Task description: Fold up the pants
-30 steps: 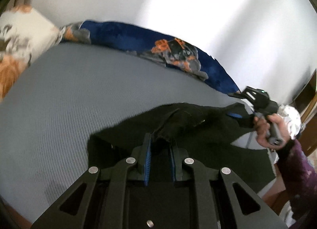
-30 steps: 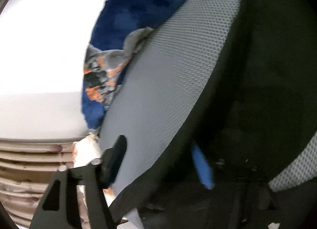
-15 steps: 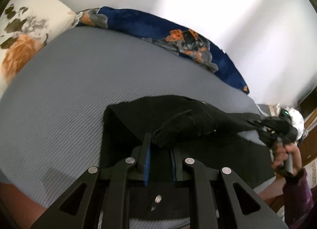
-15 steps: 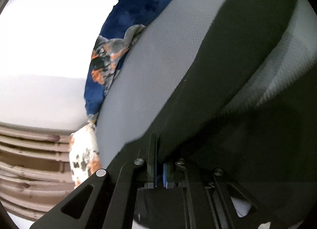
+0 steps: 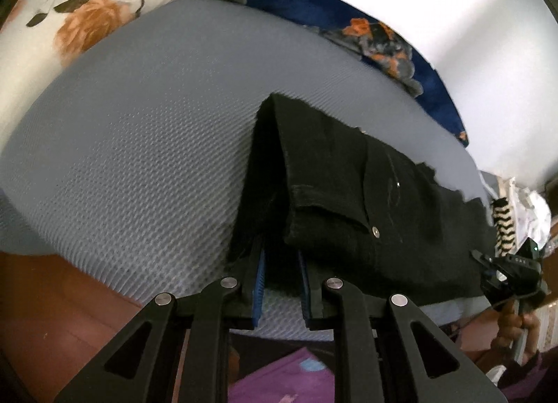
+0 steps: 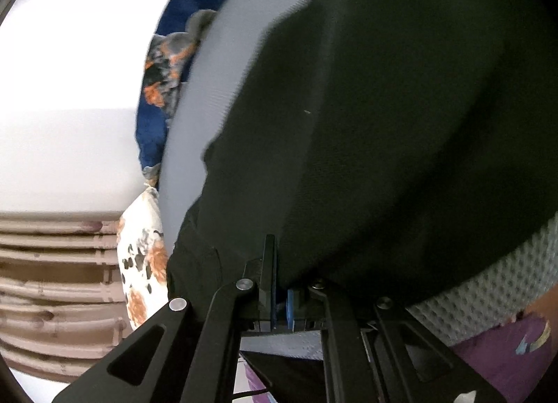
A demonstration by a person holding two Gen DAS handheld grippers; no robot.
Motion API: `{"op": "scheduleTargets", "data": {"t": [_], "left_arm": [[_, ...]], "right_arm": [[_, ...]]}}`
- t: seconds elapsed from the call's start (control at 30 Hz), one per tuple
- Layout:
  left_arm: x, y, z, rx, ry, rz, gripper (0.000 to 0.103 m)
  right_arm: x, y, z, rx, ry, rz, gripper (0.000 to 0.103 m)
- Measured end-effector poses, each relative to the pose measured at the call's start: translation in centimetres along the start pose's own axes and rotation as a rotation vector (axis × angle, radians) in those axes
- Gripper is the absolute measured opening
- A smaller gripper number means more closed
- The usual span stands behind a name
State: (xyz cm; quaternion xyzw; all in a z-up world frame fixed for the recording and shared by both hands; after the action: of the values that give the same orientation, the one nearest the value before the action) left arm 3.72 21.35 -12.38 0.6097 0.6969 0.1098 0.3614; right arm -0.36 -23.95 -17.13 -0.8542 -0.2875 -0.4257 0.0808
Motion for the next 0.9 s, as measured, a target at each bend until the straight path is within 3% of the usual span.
{"op": "scheduleTargets", "data": {"t": [0.37, 0.53, 0.67, 0.77, 0.87, 0.9], "left_arm": [[0.1, -0.4, 0.8, 0.027, 0.025, 0.02, 0.018], [1.8, 0.4, 0.5, -0.001, 0.135, 0.012, 0.019], [3.9, 1.4, -0.1, -0.016, 0.116, -0.068, 0.019], [3.7, 1.7, -0.9, -0.029, 0.087, -0.053, 0.019], [2.8, 2.0, -1.5, -0.028, 0.03, -0.031, 0.033], [2.3, 2.2, -1.3, -0.008, -0.001, -0.031, 0.049]], "right_arm": [[-1.2, -0.8, 0.0, -0.009, -0.018, 0.002, 0.005], [-2.0, -1.2, 0.4, -0.012, -0.034, -0.009, 0.005], [-2.2, -1.2, 0.3, -0.013, -0.021, -0.011, 0.006], [-2.4, -1.2, 0.2, -0.011, -0.012, -0.007, 0.006], [-2.4, -1.3, 0.3, -0.007, -0.007, -0.008, 0.006], [-2.4, -1.3, 0.3, -0.006, -0.003, -0.008, 0.007]]}}
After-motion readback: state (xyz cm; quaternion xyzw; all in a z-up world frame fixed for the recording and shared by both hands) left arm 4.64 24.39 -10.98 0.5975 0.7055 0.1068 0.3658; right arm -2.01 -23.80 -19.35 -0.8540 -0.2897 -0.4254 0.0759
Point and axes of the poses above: each gripper's, at about its wrist camera, not at the fingertips, and z roughly the way its jaws point, x to its left, y to its top, the point moved 1 cm from there along z, roughly the way its jaws point, and after that the axes turned 13 degrees about -x, right-handed, at the moved point
